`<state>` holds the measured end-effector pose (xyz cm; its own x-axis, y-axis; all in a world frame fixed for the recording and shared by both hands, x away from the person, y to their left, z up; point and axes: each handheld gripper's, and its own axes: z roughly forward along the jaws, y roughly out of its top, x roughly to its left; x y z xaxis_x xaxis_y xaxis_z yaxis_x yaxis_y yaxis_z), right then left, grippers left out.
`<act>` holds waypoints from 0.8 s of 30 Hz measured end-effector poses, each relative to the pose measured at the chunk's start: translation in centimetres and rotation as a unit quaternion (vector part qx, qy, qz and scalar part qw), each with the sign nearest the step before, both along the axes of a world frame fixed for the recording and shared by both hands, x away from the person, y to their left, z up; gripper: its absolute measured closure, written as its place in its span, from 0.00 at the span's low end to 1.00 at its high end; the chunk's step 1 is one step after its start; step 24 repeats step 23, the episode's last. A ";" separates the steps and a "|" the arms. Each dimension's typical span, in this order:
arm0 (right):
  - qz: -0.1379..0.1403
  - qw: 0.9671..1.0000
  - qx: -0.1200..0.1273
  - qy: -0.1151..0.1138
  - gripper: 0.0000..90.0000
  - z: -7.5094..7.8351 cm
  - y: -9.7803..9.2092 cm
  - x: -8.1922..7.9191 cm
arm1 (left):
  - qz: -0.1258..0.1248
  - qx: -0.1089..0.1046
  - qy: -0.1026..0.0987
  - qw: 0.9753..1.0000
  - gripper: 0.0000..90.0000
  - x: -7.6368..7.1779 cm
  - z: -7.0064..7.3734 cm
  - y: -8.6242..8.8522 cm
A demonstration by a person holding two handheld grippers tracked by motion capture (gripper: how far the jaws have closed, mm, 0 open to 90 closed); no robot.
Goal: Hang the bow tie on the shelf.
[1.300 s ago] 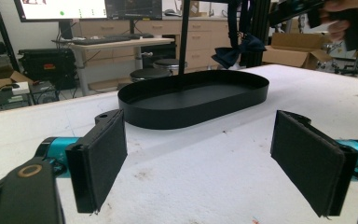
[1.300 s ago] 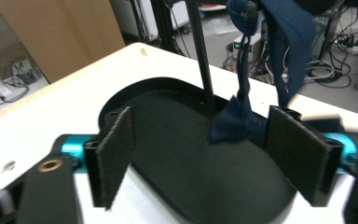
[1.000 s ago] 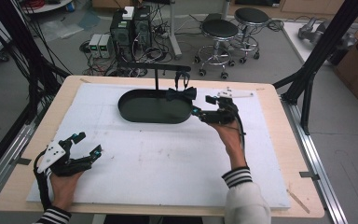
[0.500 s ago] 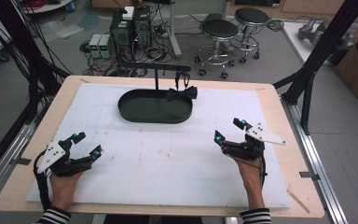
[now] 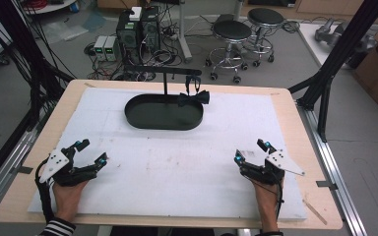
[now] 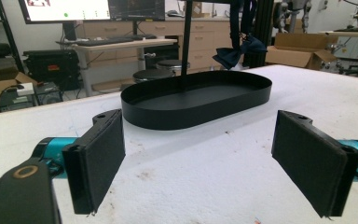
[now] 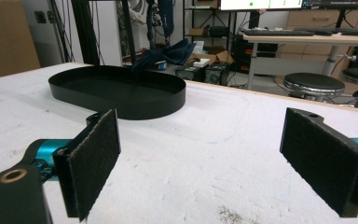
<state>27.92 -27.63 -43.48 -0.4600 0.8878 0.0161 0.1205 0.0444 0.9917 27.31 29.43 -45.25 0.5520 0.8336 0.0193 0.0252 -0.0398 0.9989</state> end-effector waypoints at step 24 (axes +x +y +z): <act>0.008 1.000 -0.001 0.007 0.12 -0.2 0.9 0.0 | 0.001 -0.006 -0.006 1.000 0.19 -0.3 0.0 0.1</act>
